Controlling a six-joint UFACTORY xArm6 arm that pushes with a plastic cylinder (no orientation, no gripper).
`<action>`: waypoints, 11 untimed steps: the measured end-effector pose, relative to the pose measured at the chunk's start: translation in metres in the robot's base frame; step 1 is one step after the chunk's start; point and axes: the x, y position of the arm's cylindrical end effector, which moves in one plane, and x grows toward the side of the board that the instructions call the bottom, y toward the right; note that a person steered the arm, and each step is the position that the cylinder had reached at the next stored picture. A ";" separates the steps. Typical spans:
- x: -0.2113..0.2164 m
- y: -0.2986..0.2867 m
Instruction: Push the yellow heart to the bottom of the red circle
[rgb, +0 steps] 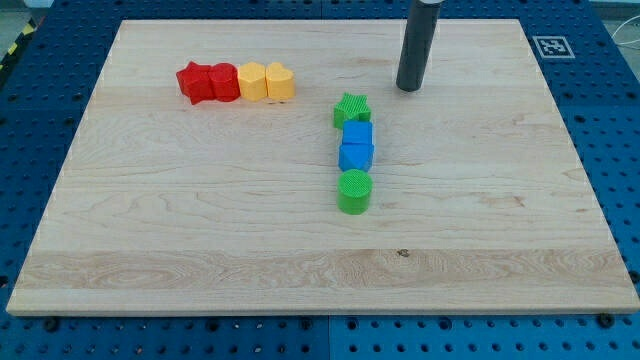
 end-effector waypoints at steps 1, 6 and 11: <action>0.000 -0.020; -0.036 -0.105; -0.029 -0.140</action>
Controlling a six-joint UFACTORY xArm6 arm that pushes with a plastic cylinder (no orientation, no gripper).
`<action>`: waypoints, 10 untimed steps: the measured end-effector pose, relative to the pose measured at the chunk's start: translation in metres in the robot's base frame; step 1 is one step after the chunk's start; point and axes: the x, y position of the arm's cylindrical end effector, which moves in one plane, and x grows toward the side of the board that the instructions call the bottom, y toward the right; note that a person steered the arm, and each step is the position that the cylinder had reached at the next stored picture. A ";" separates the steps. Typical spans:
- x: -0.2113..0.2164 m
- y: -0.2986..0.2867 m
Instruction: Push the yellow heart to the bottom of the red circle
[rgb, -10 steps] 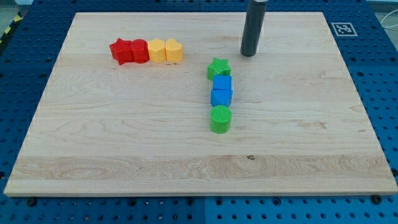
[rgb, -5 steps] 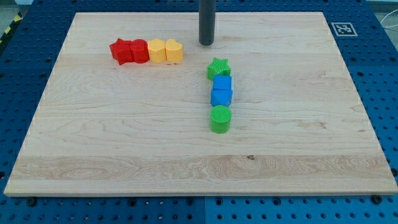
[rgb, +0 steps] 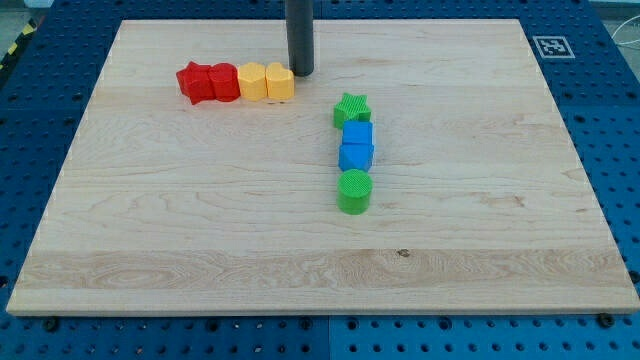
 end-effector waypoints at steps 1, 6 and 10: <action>0.007 0.000; 0.055 -0.013; 0.068 -0.044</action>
